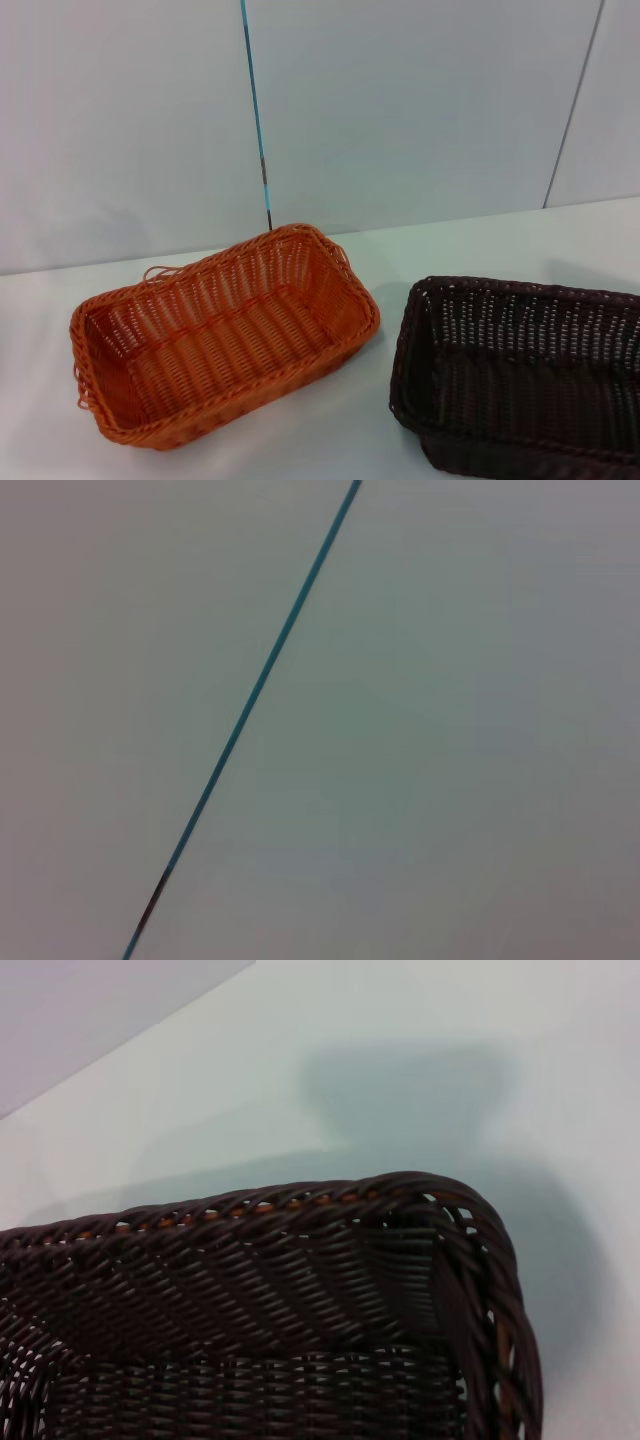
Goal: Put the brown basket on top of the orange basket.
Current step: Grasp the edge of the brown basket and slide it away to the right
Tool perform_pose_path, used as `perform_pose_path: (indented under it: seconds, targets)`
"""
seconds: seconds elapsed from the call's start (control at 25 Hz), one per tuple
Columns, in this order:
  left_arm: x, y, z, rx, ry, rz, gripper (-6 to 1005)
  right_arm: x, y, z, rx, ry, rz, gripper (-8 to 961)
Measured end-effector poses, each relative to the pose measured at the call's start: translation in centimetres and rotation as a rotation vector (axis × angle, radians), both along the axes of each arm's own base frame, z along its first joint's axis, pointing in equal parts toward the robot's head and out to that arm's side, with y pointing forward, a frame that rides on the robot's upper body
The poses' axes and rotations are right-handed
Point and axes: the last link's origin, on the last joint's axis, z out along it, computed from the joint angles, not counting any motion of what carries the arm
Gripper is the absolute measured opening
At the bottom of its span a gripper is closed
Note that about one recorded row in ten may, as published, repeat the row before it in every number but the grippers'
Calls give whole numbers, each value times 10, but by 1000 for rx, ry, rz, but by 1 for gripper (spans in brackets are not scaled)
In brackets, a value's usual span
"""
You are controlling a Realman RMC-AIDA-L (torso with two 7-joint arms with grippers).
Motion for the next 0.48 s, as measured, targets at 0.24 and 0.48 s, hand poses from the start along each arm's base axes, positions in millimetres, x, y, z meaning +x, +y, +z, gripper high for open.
perform_pose_path:
  seconds: [0.24,0.48]
  targets:
    - [1,0,0,0,0,-1,855,-5,-5,10,15,0,11,135]
    - [1,0,0,1,0,-2,855,-11,-9,17,36,69,64,135]
